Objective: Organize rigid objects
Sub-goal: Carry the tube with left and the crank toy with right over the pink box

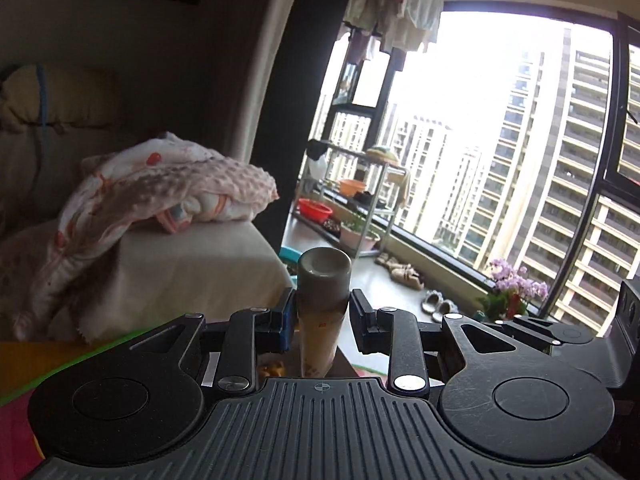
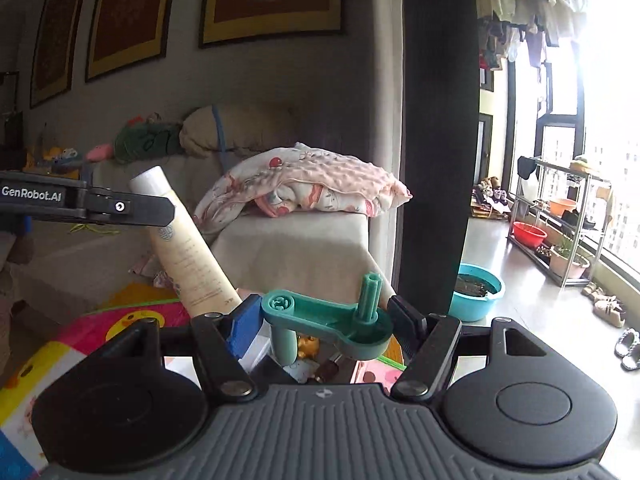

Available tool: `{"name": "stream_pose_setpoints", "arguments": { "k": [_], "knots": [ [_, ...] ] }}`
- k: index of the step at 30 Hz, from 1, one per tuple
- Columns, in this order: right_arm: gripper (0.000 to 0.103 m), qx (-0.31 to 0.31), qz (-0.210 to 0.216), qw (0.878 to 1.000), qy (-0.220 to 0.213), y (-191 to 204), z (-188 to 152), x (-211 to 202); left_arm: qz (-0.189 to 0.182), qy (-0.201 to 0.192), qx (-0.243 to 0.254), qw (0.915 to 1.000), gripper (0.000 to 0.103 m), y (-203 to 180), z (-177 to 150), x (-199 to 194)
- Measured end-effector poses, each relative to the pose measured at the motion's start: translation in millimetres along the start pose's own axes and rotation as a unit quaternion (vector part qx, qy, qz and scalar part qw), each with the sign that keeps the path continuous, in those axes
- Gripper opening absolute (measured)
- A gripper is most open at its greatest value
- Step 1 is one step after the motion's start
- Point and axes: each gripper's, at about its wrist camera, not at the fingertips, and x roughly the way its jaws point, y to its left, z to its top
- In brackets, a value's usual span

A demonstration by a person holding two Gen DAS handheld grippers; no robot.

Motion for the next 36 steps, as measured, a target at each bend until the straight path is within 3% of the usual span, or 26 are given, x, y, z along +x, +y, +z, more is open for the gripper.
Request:
{"name": "stream_pose_setpoints", "arguments": {
  "k": [4, 7, 17, 22, 30, 36],
  "knots": [
    [0.069, -0.008, 0.003, 0.999, 0.032, 5.9, -5.5, 37.5, 0.015, 0.059, 0.020, 0.9979, 0.032, 11.5, -6.1, 41.9],
    [0.069, -0.011, 0.009, 0.998, 0.055, 7.9, -16.2, 57.9, 0.017, 0.079, 0.008, 0.9967, 0.032, 26.7, -15.5, 58.9],
    [0.069, -0.011, 0.013, 0.996, 0.091, 9.8, -34.4, 94.2, -0.018, 0.035, -0.057, 0.9976, 0.032, 57.1, -23.5, 74.0],
    [0.069, -0.024, 0.031, 0.994, 0.099, 19.4, -42.9, 97.8, -0.051, -0.002, -0.133, 0.9898, 0.032, 74.2, -30.3, 77.6],
    [0.069, -0.037, 0.041, 0.992, 0.114, 28.6, -53.6, 105.6, -0.031, 0.040, -0.150, 0.9874, 0.032, 79.7, -56.3, 100.8],
    [0.069, -0.053, 0.045, 0.991, 0.115, 33.6, -57.8, 104.7, -0.022, 0.049, -0.139, 0.9888, 0.032, 79.2, -63.3, 99.8]
  ]
}}
